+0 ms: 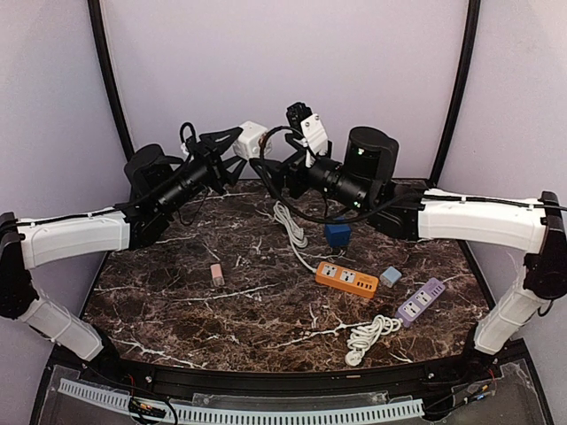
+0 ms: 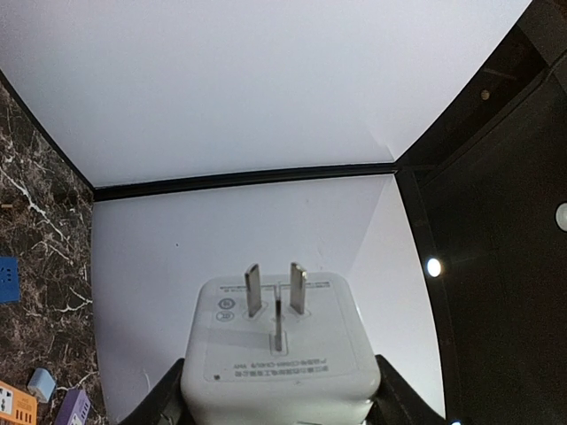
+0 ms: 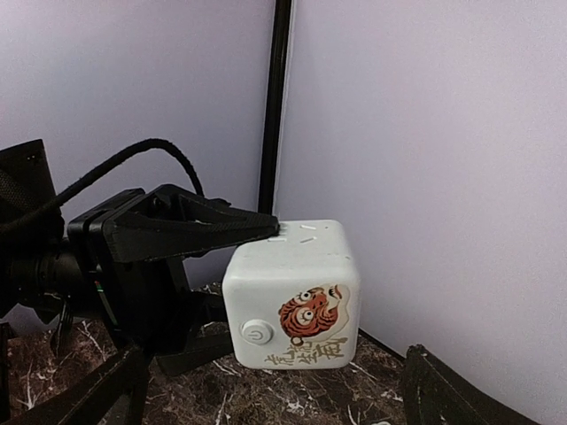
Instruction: Insert the plug
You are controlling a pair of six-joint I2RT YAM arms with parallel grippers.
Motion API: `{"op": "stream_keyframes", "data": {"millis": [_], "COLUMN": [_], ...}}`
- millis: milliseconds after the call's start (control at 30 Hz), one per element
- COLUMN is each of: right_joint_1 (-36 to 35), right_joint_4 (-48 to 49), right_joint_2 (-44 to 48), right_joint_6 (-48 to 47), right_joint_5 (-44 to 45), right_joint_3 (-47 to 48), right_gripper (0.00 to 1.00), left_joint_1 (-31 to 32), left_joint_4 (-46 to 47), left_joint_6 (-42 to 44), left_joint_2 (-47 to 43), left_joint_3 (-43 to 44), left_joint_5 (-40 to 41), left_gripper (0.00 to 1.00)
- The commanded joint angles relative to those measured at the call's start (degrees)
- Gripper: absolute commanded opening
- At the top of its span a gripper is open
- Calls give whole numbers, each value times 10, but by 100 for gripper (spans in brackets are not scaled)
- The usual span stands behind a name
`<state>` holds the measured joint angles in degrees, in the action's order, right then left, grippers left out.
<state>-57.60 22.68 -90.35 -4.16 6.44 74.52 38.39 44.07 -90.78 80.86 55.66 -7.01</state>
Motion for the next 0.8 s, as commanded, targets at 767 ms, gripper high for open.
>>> {"op": "stream_keyframes", "data": {"millis": [767], "right_joint_1": [-4], "right_joint_4": [-15], "right_joint_2": [-87], "right_joint_6": [-61], "right_joint_5": [39], "right_joint_3": [115], "right_gripper": [87], "left_joint_1": [-6], "left_joint_4": [34], "left_joint_6": [0], "left_joint_2": [-32], "left_joint_3": [-4], "left_joint_5": [-17], "left_gripper": [1]}}
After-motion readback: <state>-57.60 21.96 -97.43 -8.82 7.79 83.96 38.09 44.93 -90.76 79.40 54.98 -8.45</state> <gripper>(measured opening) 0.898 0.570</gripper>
